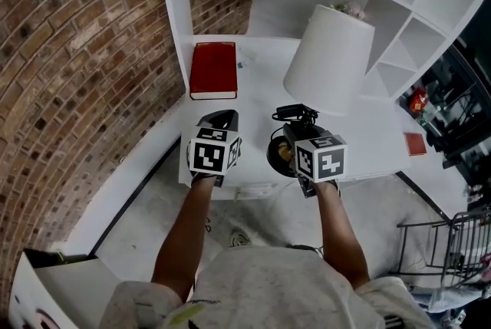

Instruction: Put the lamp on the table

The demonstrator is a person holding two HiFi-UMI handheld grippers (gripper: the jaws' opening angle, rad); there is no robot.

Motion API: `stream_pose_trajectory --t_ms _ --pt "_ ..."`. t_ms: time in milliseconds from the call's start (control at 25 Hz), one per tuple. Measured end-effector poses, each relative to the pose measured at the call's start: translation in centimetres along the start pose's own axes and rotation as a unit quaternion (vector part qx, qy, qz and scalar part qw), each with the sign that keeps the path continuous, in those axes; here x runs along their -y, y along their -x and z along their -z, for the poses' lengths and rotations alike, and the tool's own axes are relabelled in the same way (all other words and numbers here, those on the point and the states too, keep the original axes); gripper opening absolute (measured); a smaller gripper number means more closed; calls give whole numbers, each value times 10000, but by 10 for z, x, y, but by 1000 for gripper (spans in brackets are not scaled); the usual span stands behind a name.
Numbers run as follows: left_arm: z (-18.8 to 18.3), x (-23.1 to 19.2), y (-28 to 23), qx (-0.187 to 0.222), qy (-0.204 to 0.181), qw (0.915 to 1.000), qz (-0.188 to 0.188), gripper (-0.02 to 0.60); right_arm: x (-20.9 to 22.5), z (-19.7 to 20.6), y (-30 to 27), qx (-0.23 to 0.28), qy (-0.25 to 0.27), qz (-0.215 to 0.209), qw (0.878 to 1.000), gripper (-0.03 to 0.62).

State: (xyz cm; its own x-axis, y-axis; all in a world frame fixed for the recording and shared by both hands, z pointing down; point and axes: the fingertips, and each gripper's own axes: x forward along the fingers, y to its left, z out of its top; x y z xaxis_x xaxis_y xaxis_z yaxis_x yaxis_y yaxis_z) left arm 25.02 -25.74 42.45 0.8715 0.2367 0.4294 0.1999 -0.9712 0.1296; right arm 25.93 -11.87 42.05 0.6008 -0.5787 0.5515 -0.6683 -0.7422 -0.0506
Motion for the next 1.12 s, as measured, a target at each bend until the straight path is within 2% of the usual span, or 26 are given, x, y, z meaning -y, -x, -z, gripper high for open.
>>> stream_pose_trajectory --t_ms 480,840,1120 --pt "-6 -37 17 132 98 9992 -365 -3 -27 -23 -26 55 285 -316 9991 66" --pt "-2 -78 35 218 298 9950 -924 -3 -56 -43 -57 125 700 -784 9944 66" --pt "5 -102 44 216 520 9875 -1469 -3 -73 -56 -83 130 1022 -1319 9859 66"
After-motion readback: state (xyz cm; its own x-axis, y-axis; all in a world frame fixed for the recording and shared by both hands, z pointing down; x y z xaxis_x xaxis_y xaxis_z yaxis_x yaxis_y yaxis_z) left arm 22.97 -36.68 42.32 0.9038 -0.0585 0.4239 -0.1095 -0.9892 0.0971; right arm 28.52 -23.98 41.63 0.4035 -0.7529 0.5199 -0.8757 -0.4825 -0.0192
